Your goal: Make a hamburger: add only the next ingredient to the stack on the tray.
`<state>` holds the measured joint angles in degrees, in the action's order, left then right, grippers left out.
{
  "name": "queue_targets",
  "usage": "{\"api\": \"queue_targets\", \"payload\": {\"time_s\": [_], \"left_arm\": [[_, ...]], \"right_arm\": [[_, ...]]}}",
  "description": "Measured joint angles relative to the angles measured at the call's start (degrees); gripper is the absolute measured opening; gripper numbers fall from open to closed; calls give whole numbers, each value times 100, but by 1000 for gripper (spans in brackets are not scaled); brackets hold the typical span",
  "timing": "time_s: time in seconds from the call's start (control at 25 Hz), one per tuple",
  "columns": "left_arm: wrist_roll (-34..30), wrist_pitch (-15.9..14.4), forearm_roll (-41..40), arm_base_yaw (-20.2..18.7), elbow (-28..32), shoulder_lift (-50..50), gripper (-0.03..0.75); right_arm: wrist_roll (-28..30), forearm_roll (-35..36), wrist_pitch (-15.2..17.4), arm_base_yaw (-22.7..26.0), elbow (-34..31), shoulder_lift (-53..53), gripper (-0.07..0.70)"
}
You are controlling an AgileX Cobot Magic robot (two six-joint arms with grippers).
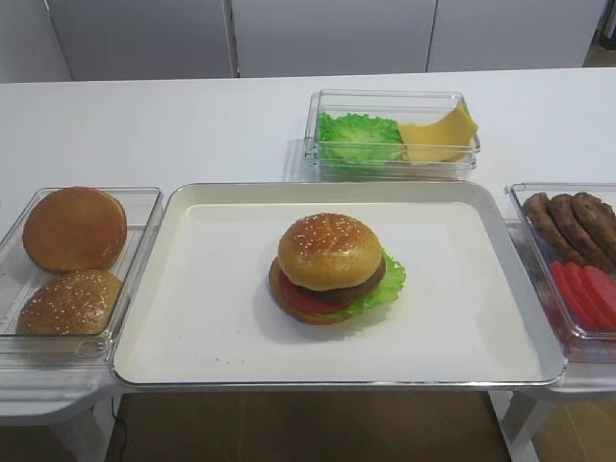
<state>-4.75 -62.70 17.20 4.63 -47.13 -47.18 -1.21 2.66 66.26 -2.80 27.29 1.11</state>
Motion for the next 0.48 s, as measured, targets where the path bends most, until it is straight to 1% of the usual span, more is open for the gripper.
{"api": "queue_targets", "payload": {"time_s": [0.12,0.2,0.4,0.48], "left_arm": [[313,-338,-738,0,0,559,572],[374,-530,-1017,0,13,893,572],[400,-865,-1237,0,13,1571,566],[400,-934,-1257,0,25,1817,555]], "right_arm": [[0,0,0,0,0,0,531],[0,0,0,0,0,0,531],[0,0,0,0,0,0,531],[0,0,0,0,0,0,531]]}}
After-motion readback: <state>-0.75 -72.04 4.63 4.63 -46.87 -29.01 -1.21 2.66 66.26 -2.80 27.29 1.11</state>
